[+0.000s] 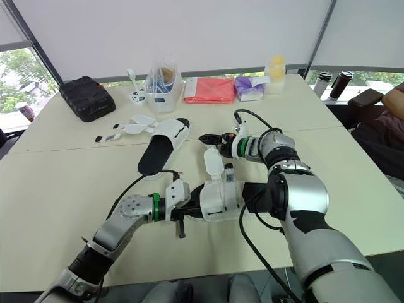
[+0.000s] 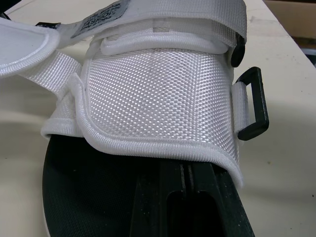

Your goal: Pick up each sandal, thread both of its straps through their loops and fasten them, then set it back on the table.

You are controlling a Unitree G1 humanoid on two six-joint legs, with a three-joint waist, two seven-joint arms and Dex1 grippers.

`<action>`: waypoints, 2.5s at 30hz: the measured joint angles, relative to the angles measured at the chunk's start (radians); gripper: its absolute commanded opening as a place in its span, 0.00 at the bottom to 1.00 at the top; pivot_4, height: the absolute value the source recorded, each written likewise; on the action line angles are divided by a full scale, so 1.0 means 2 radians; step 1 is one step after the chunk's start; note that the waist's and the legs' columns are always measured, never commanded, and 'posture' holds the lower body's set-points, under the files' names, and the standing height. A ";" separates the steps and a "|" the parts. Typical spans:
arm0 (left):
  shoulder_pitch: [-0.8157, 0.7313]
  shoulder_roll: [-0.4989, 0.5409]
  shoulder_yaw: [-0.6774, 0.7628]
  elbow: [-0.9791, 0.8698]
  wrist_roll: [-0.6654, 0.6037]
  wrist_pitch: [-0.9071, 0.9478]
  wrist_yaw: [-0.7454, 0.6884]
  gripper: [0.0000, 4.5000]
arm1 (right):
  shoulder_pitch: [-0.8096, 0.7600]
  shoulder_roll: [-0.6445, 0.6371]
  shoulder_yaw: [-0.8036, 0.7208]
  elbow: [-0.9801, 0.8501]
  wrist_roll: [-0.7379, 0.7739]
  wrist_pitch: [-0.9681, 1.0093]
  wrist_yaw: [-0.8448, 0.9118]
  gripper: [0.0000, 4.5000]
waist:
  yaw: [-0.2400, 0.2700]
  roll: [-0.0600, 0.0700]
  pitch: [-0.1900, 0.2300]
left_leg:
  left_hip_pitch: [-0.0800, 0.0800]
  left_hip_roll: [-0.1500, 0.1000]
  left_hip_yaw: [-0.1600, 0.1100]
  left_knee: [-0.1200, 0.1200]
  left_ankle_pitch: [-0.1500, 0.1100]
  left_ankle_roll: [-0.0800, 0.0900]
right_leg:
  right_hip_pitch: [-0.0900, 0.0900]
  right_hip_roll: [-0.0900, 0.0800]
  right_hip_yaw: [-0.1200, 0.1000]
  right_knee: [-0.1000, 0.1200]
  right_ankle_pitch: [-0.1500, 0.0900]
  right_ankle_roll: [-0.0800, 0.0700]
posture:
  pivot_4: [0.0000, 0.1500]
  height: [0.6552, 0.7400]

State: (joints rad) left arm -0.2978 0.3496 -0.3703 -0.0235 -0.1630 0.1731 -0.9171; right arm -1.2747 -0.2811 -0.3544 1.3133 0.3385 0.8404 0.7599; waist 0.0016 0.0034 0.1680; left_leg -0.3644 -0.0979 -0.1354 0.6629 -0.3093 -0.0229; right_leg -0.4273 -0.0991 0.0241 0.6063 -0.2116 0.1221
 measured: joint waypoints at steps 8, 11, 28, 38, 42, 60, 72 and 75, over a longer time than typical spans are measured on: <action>0.002 0.000 0.002 0.001 0.000 0.004 0.002 0.00 | -0.001 -0.010 -0.004 0.001 0.000 0.005 0.013 0.01 | -0.004 0.000 0.000 | 0.000 0.000 0.000 0.000 0.000 0.000 | 0.000 0.000 0.000 0.002 0.000 0.000 | 1.00 1.00; 0.002 0.001 0.003 0.002 0.000 0.004 0.002 0.00 | -0.001 -0.023 0.004 -0.004 -0.004 -0.003 0.045 0.01 | -0.005 0.000 0.000 | 0.000 0.000 0.000 0.000 -0.001 0.001 | 0.000 0.000 0.000 0.002 0.000 0.000 | 1.00 1.00; -0.027 -0.002 0.003 0.032 0.000 0.001 -0.014 0.00 | 0.238 -0.027 0.140 -0.444 -0.050 -0.407 0.194 0.01 | -0.007 0.000 0.000 | 0.000 0.000 0.000 0.001 0.001 -0.001 | -0.001 0.000 0.000 0.003 0.000 0.000 | 1.00 1.00; -0.037 -0.003 0.000 0.046 0.000 -0.005 -0.027 0.00 | 0.361 -0.081 0.205 -0.559 -0.064 -0.806 0.267 0.01 | -0.007 0.000 0.000 | 0.003 0.000 0.000 0.000 0.000 0.001 | 0.002 0.001 0.000 0.003 0.000 0.000 | 1.00 1.00; -0.040 -0.004 -0.001 0.054 0.000 -0.007 -0.029 0.00 | 0.357 -0.121 0.239 -0.492 -0.058 -0.984 0.291 0.01 | -0.007 0.000 0.000 | 0.004 0.000 0.000 0.000 0.000 0.001 | 0.003 0.001 0.000 0.003 -0.001 0.000 | 1.00 1.00; -0.045 -0.002 -0.005 0.059 0.000 -0.018 -0.037 0.00 | 0.374 -0.225 0.101 -0.350 -0.250 -1.176 0.110 0.90 | -0.005 0.000 0.000 | 0.005 0.001 0.001 0.000 0.000 0.000 | 0.003 0.002 0.001 0.003 -0.001 -0.001 | 1.00 1.00; -0.052 0.004 -0.006 0.068 0.003 -0.024 -0.061 0.00 | 0.820 -0.381 0.092 -0.983 0.289 -0.317 -0.003 0.90 | 0.000 -0.001 -0.003 | 0.005 0.003 0.000 0.000 -0.002 0.003 | 0.004 0.001 0.001 0.002 -0.004 -0.001 | 1.00 1.00; -0.053 0.003 -0.009 0.069 0.003 -0.023 -0.069 0.00 | 0.863 -0.384 0.095 -1.010 0.334 -0.239 -0.007 0.90 | 0.006 -0.005 -0.003 | 0.005 0.002 0.001 0.001 -0.002 0.003 | 0.005 0.001 0.001 0.002 -0.004 0.000 | 1.00 1.00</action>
State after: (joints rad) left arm -0.4043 0.3565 -0.3883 0.1137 -0.1567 0.1262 -1.0551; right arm 0.4517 -1.0482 -0.1636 -0.7068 1.0072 0.3620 0.7460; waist 0.0136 -0.0068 0.1616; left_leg -0.3553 -0.0934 -0.1331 0.6642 -0.3131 -0.0161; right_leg -0.4183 -0.0971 0.0252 0.6098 -0.2192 0.1221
